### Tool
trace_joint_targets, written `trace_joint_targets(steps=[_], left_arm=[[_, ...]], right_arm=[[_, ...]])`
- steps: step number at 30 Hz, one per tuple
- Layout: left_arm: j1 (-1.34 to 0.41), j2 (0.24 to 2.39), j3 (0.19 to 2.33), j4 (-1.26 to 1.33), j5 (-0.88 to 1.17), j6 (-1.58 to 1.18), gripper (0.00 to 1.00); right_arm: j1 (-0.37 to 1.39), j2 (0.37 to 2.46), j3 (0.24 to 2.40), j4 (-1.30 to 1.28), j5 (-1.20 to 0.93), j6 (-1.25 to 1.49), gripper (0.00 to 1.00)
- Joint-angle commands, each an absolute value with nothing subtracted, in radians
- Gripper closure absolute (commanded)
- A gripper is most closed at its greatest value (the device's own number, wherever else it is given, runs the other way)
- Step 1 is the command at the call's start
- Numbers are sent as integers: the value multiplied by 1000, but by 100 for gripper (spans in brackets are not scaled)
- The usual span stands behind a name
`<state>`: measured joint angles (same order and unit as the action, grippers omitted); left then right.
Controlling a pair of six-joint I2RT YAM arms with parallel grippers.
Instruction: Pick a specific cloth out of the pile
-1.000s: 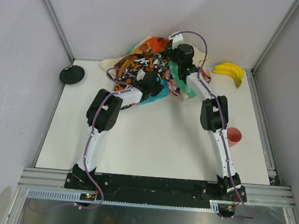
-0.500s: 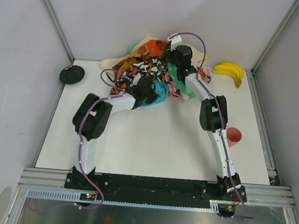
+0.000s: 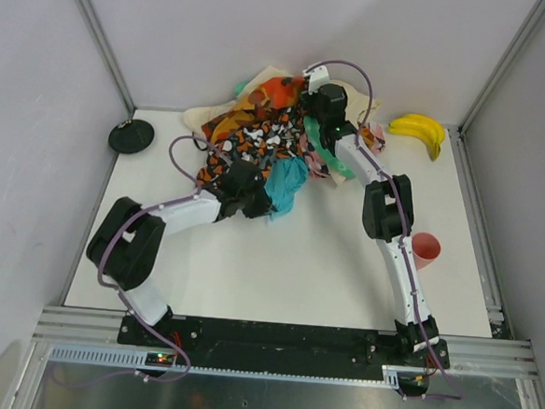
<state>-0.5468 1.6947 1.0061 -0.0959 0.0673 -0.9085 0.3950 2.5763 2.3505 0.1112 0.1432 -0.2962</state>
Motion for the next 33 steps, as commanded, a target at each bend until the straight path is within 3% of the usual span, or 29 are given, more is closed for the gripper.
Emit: trace_joint_targets(steps=[1, 5, 14, 18, 23, 28, 33], left_arm=[[-573, 1550, 936, -304, 277, -739, 99], [-573, 1387, 929, -425, 392, -595, 98], [-582, 988, 1068, -430, 762, -460, 97], [-591, 843, 1150, -418, 723, -429, 91], [-592, 810, 1224, -411, 657, -446, 98], [-592, 818, 1345, -411, 640, -453, 99], [-591, 829, 1339, -412, 482, -502, 99]], right_arm=[[376, 2573, 2344, 76, 238, -288, 100], [374, 2581, 2349, 65, 254, -288, 100], [374, 2586, 2349, 42, 267, -258, 100], [377, 2579, 2336, 32, 250, -233, 100], [392, 2554, 2294, 37, 242, -247, 100], [397, 2534, 2287, 24, 236, -233, 100], [405, 2494, 2257, 9, 226, -231, 95]])
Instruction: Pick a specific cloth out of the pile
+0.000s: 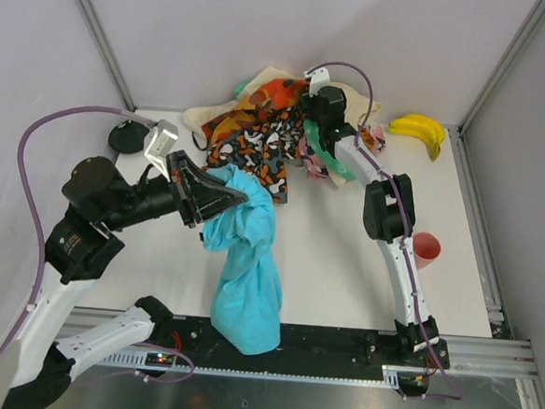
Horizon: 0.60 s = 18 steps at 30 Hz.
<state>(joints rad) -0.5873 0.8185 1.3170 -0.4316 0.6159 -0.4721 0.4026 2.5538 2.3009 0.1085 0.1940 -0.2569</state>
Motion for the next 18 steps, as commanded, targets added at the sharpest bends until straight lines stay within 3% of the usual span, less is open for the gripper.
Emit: trace_joint_targets(steps=[1, 7, 11, 12, 18], left_arm=[[-592, 836, 1330, -411, 442, -515, 99], [-591, 921, 1289, -411, 220, -576, 99], [-592, 998, 1275, -405, 169, -583, 99], [-591, 1016, 1260, -402, 166, -588, 99], [-593, 1069, 1083, -384, 235, -612, 99]], right_arm=[[407, 2480, 2248, 7, 225, -232, 92], [422, 2345, 2148, -33, 214, -236, 62], [422, 2223, 2077, -82, 170, -212, 12], [421, 2196, 2069, -105, 159, -199, 6], [410, 2080, 2061, -262, 115, -121, 1]])
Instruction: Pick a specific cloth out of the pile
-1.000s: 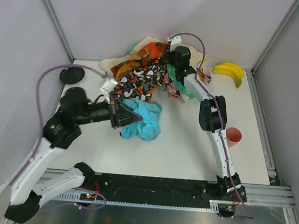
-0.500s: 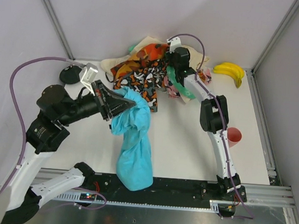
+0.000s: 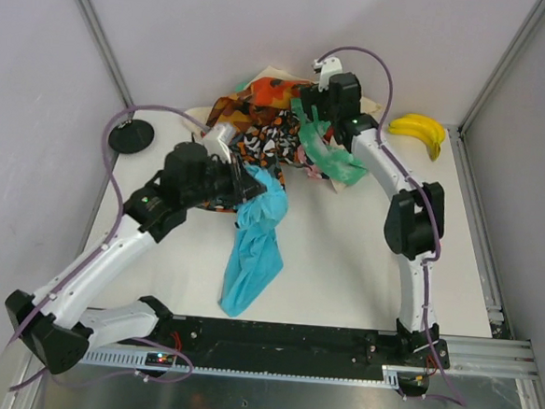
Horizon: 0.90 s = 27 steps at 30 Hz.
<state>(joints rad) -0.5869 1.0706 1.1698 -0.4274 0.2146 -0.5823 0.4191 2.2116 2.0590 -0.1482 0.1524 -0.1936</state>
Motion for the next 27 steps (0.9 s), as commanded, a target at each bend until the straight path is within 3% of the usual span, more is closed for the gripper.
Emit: trace_joint_targets(steps=[1, 10, 11, 12, 14, 15, 16, 20, 27], left_arm=[[-594, 1068, 1034, -383, 245, -619, 99], [-598, 1053, 696, -377, 184, -722, 99], [-598, 1067, 676, -377, 172, -731, 94], [-597, 1084, 662, -377, 165, -738, 80], [-598, 1119, 651, -379, 154, -744, 30], [-598, 1132, 655, -380, 152, -742, 15], [-598, 1138, 666, -382, 149, -739, 8], [-599, 1101, 763, -443, 44, -707, 1], [-600, 978, 1048, -775, -474, -766, 0]], right_arm=[[408, 2062, 2056, -290, 109, -106, 1], [399, 1841, 1903, -402, 154, 115, 1], [399, 1803, 1857, -392, 179, 130, 1], [397, 1773, 1818, -381, 202, 145, 1], [394, 1691, 1689, -331, 251, 174, 1], [391, 1643, 1634, -312, 269, 191, 1], [388, 1602, 1565, -290, 283, 207, 1], [379, 1404, 1336, -268, 307, 288, 1], [403, 1198, 1101, -389, 469, 415, 1]])
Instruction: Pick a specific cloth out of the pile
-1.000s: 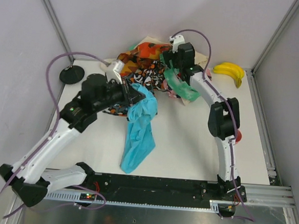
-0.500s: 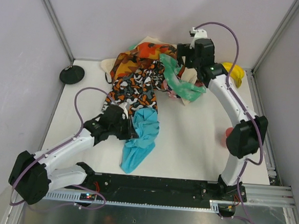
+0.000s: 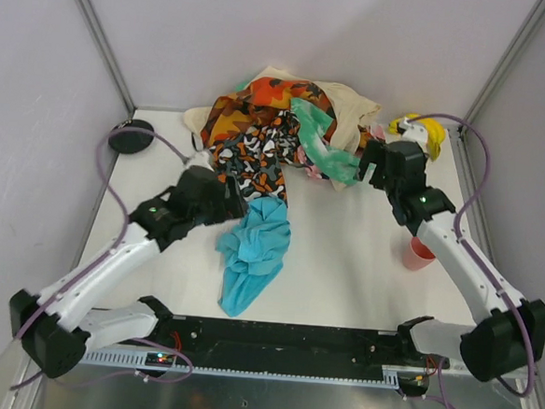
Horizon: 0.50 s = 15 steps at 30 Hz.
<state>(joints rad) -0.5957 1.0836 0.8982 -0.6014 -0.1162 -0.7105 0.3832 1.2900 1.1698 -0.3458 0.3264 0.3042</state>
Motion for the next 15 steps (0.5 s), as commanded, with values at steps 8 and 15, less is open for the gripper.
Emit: trace_joint_targets(steps=[8, 15], left_arm=[[-598, 798, 1062, -828, -786, -863, 0], [-597, 845, 1080, -828, -759, -830, 0]], right_arm=[[468, 965, 913, -397, 531, 457, 1], [534, 832, 823, -342, 602, 458, 1]])
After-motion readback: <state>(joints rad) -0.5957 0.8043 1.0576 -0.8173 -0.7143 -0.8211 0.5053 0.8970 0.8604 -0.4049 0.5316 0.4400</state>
